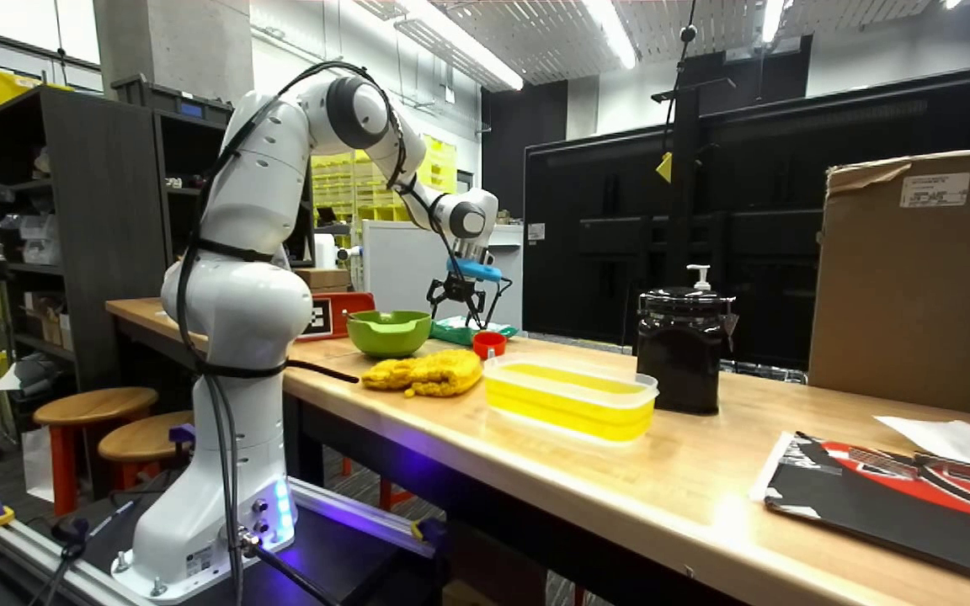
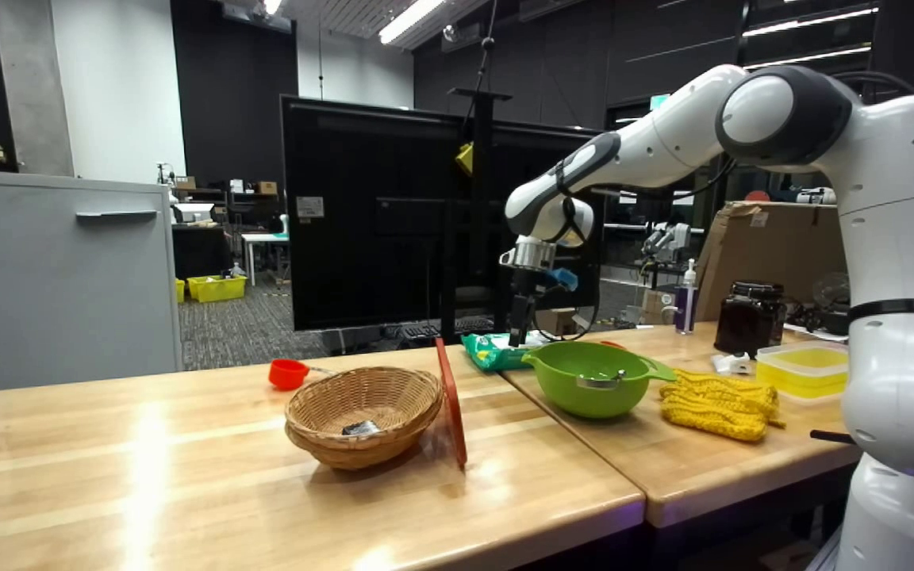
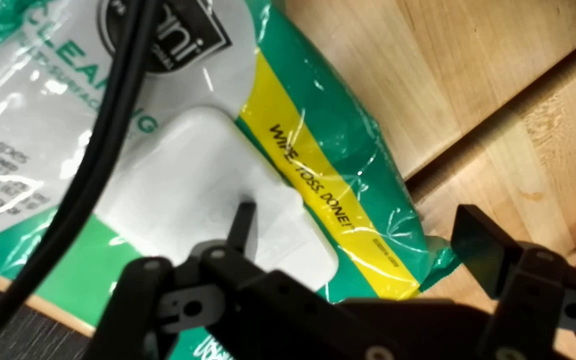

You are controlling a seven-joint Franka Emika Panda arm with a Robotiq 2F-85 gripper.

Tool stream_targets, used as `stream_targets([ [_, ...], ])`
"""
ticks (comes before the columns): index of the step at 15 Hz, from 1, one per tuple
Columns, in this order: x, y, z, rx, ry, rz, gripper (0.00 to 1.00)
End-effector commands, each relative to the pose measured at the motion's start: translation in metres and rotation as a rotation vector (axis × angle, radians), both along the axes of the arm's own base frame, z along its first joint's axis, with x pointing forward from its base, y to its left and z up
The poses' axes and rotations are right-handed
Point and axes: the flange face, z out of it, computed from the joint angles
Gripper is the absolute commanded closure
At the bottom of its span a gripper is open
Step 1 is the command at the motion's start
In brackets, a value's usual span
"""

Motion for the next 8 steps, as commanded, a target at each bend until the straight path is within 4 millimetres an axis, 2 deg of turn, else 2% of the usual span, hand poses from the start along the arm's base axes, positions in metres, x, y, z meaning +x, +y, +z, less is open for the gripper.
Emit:
stream_targets([
  [1, -0.005, 0.008, -0.008, -0.004, 0.032, 0.006, 0.0],
  [8, -0.007, 0.011, 0.019, -0.058, 0.002, 0.028, 0.0],
])
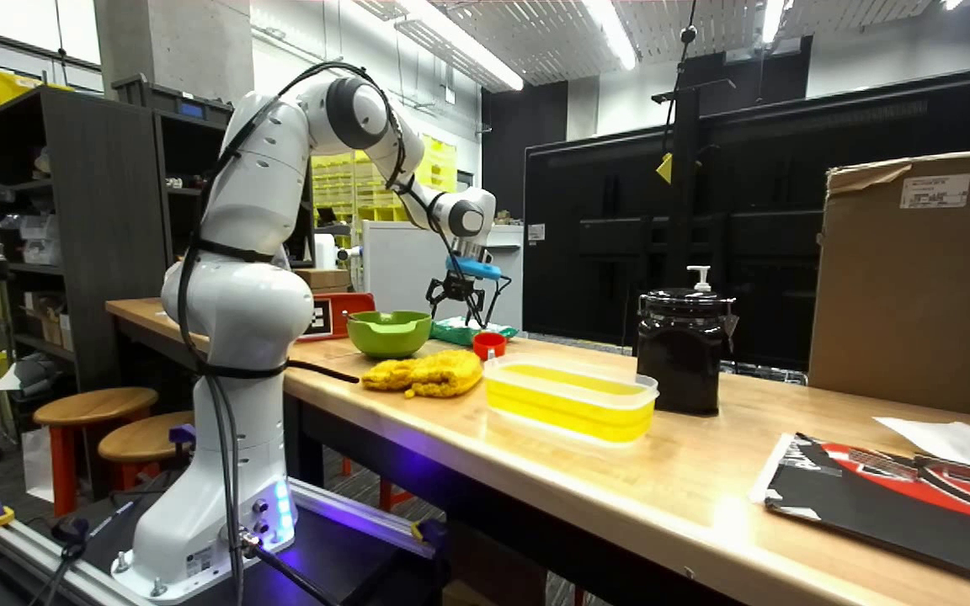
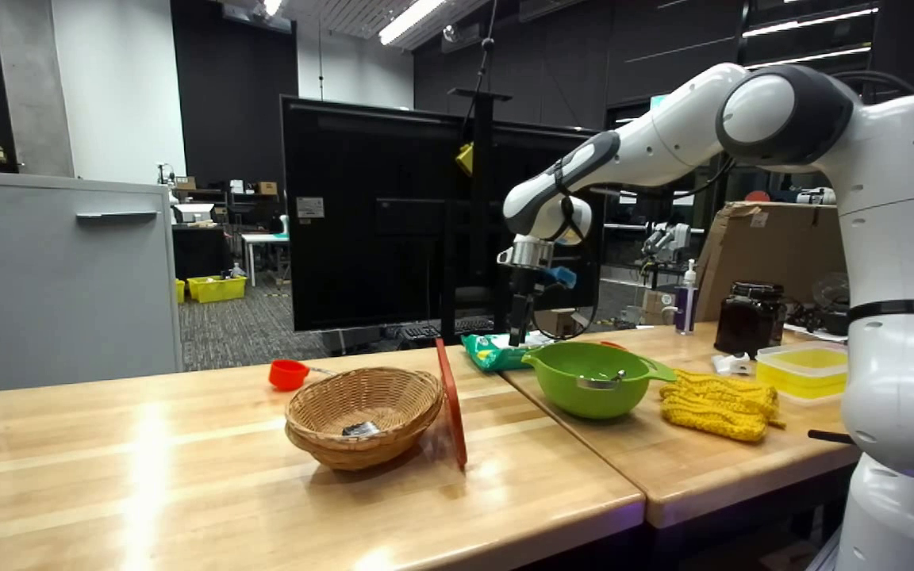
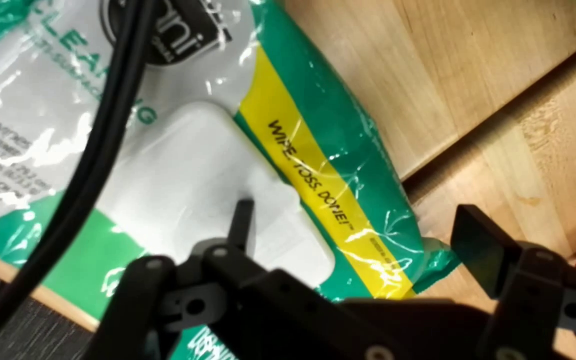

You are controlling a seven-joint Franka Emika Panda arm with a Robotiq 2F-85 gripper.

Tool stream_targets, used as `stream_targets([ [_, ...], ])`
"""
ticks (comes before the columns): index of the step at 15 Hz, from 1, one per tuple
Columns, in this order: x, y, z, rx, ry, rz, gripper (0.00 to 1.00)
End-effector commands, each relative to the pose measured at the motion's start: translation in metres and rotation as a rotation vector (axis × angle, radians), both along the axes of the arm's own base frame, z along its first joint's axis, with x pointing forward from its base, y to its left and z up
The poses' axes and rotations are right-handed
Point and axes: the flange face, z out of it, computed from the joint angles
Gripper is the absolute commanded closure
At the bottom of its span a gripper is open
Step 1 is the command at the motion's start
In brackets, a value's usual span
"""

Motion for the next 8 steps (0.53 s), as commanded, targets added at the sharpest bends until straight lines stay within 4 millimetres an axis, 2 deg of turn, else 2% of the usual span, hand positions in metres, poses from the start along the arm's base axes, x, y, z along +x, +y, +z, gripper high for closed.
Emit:
stream_targets([
  [1, -0.007, 0.007, 0.016, -0.045, 0.0, 0.012, 0.0],
  [8, -0.009, 0.012, 0.045, -0.116, -0.02, 0.032, 0.0],
])
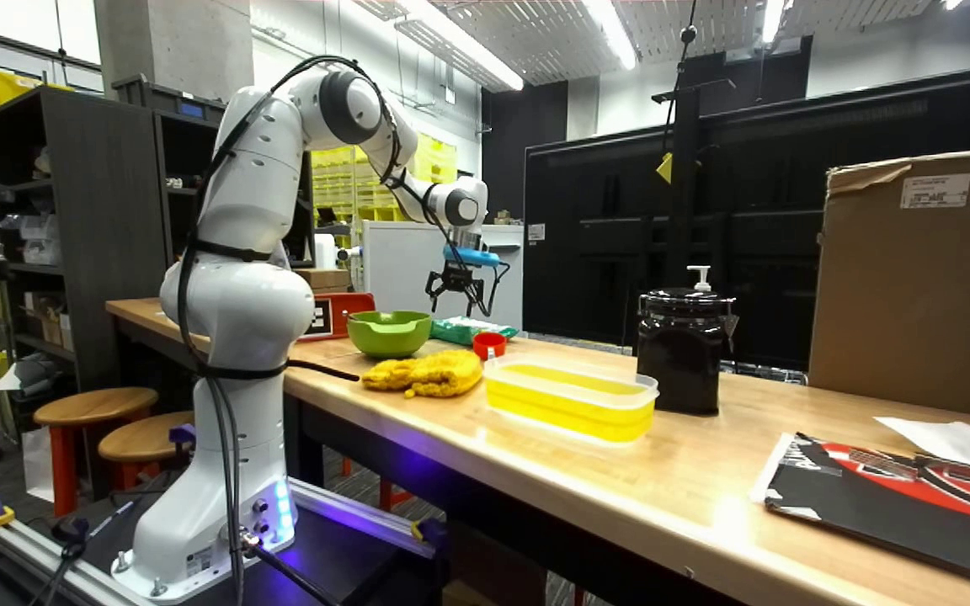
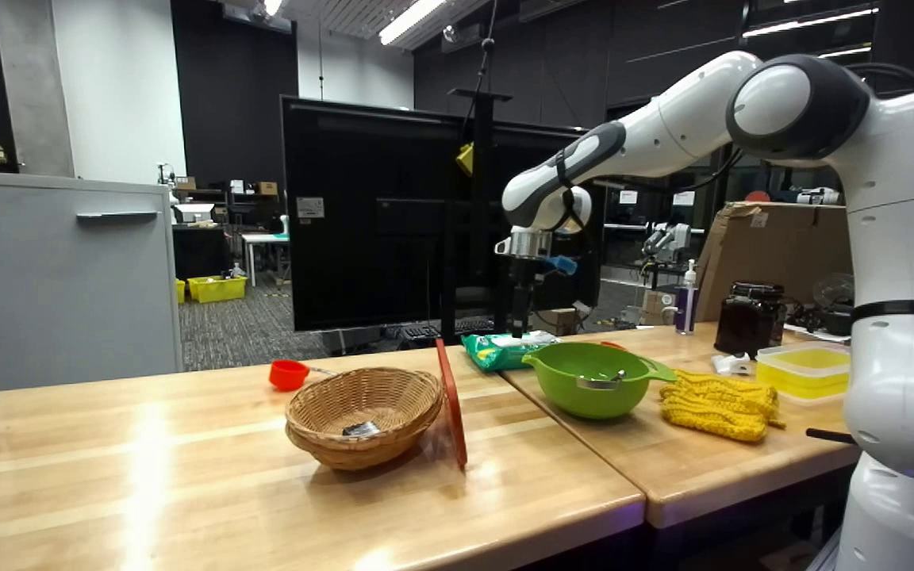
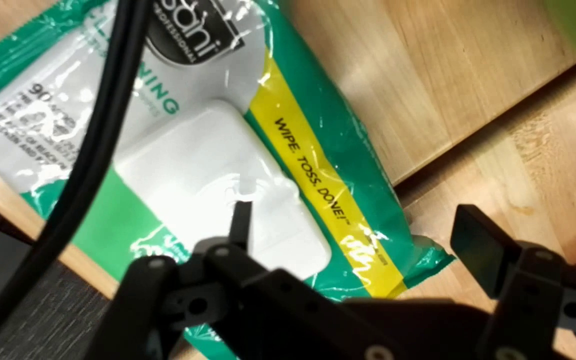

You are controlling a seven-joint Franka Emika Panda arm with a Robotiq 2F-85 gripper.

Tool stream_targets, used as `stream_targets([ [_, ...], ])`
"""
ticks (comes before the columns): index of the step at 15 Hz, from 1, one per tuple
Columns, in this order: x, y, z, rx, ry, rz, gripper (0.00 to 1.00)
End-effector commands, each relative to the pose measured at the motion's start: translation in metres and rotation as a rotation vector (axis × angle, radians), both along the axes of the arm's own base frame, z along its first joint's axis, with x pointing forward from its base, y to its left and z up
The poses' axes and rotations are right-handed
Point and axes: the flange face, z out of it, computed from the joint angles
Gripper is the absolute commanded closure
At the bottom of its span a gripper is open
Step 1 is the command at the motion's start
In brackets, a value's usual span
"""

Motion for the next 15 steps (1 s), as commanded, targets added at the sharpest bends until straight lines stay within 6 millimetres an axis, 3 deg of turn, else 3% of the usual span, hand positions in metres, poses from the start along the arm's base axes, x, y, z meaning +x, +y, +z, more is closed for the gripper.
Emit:
stream_targets([
  [1, -0.005, 0.005, 0.024, -0.039, -0.005, 0.001, 0.0],
  [8, -0.01, 0.022, 0.059, -0.091, -0.044, 0.025, 0.0],
  [15, -0.032, 0.057, 0.097, -0.15, -0.108, 0.055, 0.0],
])
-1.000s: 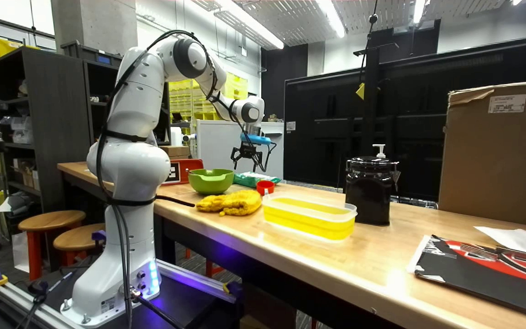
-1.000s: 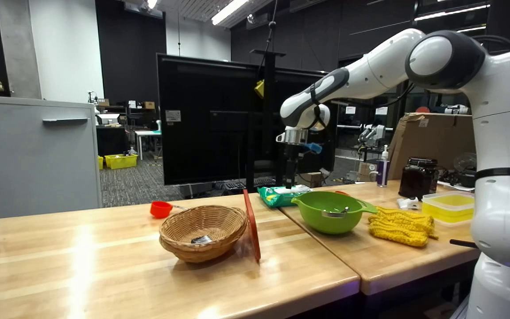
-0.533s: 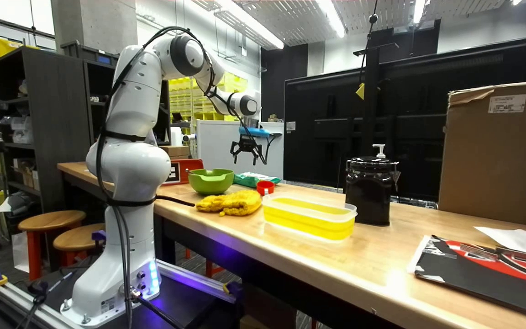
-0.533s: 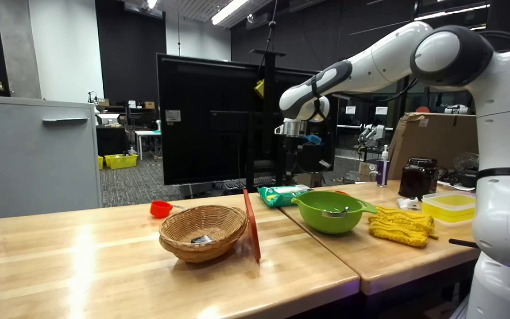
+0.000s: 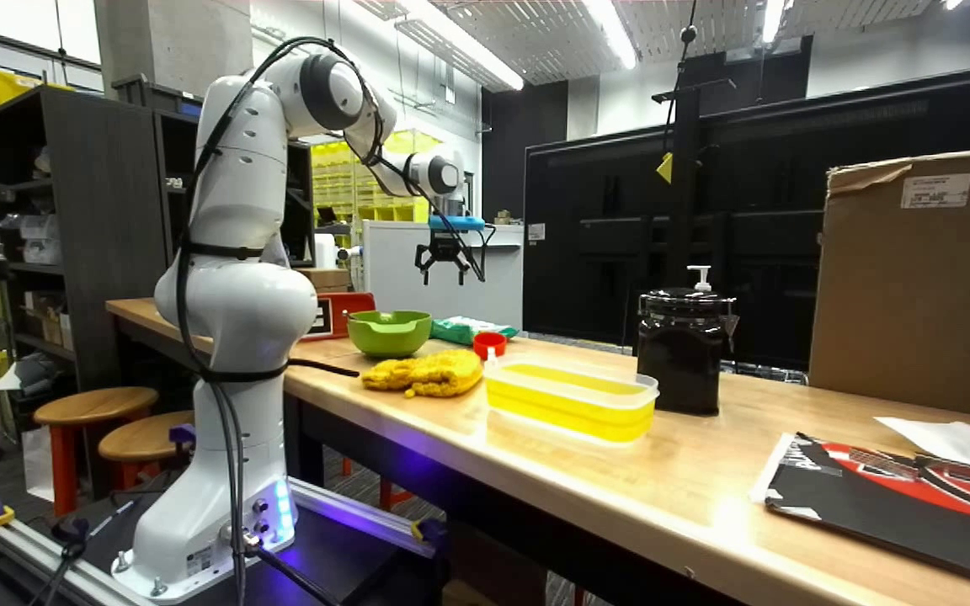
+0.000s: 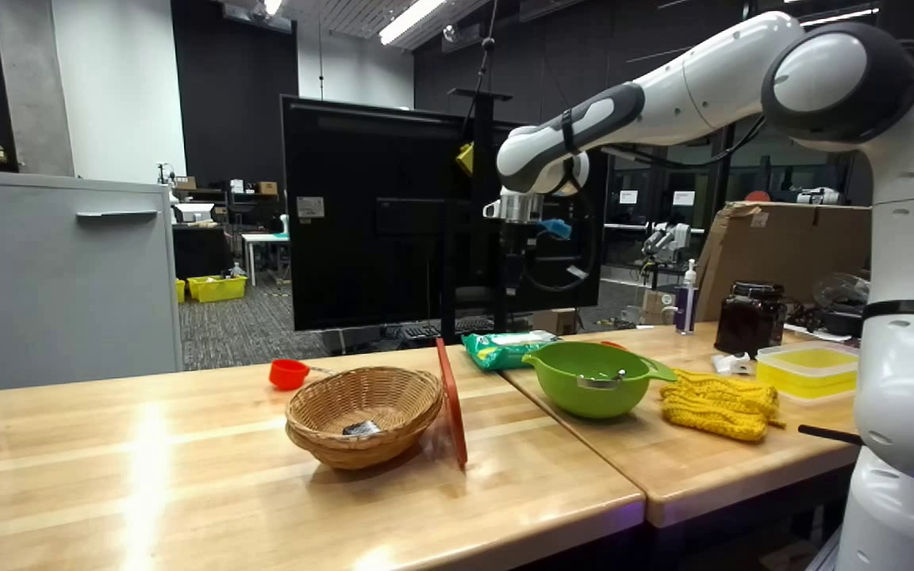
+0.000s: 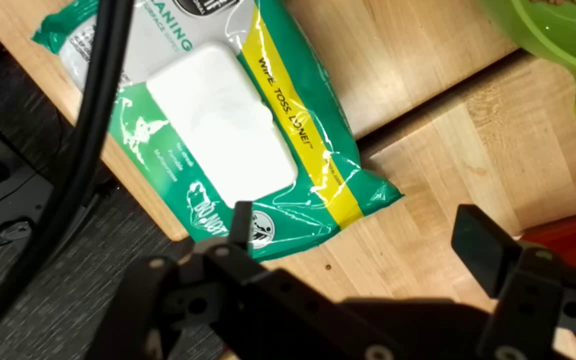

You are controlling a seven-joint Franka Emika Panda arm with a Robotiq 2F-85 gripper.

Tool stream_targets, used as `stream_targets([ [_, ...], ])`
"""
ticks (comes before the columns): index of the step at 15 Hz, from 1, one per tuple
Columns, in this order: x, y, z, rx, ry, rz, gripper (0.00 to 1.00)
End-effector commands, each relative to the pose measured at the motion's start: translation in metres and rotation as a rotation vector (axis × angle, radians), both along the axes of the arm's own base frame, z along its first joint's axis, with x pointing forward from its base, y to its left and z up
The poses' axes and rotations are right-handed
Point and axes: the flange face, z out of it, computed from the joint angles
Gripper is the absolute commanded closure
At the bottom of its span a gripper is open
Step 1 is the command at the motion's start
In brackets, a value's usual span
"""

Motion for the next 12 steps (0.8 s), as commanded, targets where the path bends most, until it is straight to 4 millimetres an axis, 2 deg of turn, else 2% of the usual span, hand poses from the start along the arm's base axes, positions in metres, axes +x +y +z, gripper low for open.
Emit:
stream_targets([
  [1, -0.024, 0.019, 0.025, -0.042, -0.035, 0.006, 0.0],
  [4, -0.041, 0.036, 0.042, -0.035, -0.066, 0.009, 0.0],
  [5, -0.02, 0.029, 0.031, -0.018, -0.044, 0.012, 0.0],
  [8, -0.032, 0.037, 0.041, -0.018, -0.058, 0.015, 0.0],
  [12, -0.035, 0.036, 0.039, -0.018, -0.054, 0.013, 0.0],
])
